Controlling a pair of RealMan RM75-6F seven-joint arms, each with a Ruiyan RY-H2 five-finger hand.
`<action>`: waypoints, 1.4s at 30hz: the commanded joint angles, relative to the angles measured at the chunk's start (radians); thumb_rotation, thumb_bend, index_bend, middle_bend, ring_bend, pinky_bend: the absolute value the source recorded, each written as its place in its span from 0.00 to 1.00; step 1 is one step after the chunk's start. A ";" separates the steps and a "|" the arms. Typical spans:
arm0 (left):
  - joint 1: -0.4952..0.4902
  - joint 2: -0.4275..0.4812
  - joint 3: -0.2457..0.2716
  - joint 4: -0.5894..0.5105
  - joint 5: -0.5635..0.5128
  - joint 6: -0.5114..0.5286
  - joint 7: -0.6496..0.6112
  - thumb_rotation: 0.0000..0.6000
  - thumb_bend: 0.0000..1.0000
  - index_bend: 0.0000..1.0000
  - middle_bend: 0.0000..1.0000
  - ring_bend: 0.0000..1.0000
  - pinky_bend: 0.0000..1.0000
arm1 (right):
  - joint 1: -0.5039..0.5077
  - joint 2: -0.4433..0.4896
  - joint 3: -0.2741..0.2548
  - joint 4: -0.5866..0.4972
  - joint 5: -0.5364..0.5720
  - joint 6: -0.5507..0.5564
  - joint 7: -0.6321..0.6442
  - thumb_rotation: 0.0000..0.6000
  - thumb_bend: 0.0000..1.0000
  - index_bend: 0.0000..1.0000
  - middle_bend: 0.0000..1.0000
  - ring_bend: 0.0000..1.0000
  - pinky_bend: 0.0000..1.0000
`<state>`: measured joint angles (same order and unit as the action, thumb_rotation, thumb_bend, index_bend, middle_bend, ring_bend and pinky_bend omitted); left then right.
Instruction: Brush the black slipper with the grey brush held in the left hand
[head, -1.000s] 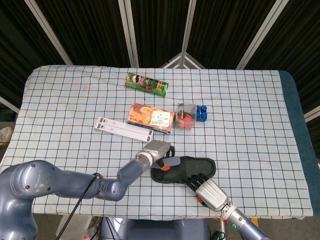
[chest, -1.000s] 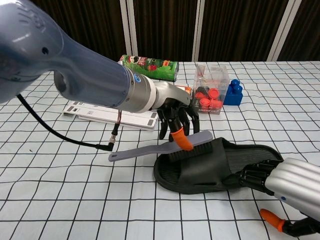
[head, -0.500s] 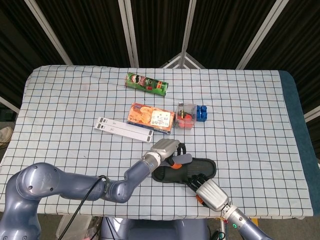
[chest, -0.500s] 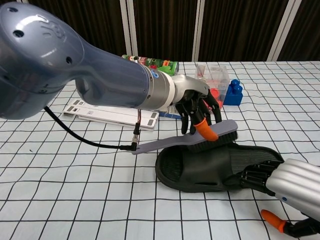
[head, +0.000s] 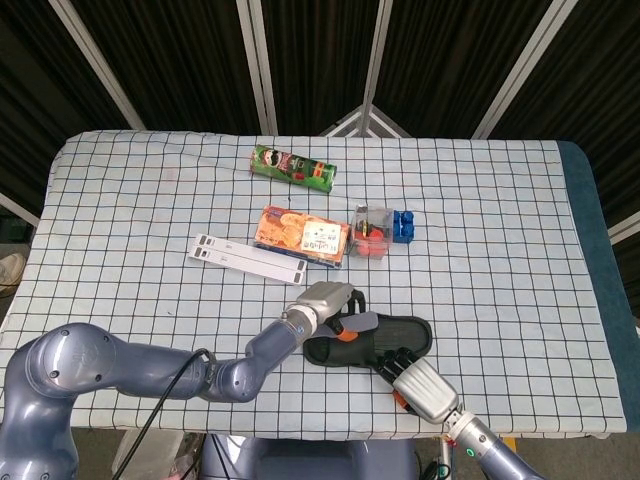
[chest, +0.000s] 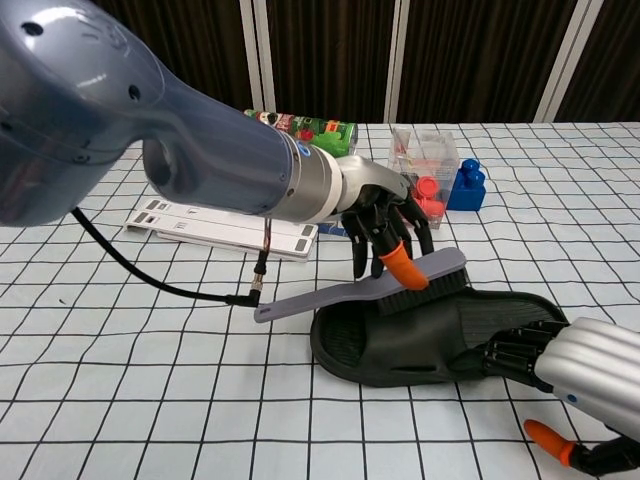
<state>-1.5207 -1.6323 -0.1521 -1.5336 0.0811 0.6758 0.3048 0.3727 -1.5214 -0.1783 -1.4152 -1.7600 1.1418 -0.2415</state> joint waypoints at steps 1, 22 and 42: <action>-0.062 0.044 0.046 -0.043 -0.111 0.010 0.075 1.00 0.77 0.53 0.67 0.54 0.55 | -0.001 -0.001 -0.001 -0.003 0.000 -0.001 -0.005 1.00 0.60 0.17 0.25 0.20 0.24; -0.046 0.225 0.061 -0.200 -0.128 0.017 0.108 1.00 0.77 0.53 0.67 0.54 0.55 | -0.051 0.048 0.067 -0.076 0.074 0.083 -0.109 1.00 0.60 0.00 0.07 0.01 0.09; 0.236 0.402 0.378 -0.433 0.415 0.183 0.241 1.00 0.77 0.53 0.67 0.54 0.55 | -0.170 0.250 0.094 -0.266 0.113 0.259 -0.151 1.00 0.60 0.00 0.02 0.00 0.03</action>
<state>-1.3541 -1.1819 0.1737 -1.9917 0.3873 0.7937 0.5054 0.2035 -1.2721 -0.0848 -1.6811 -1.6493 1.4049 -0.3929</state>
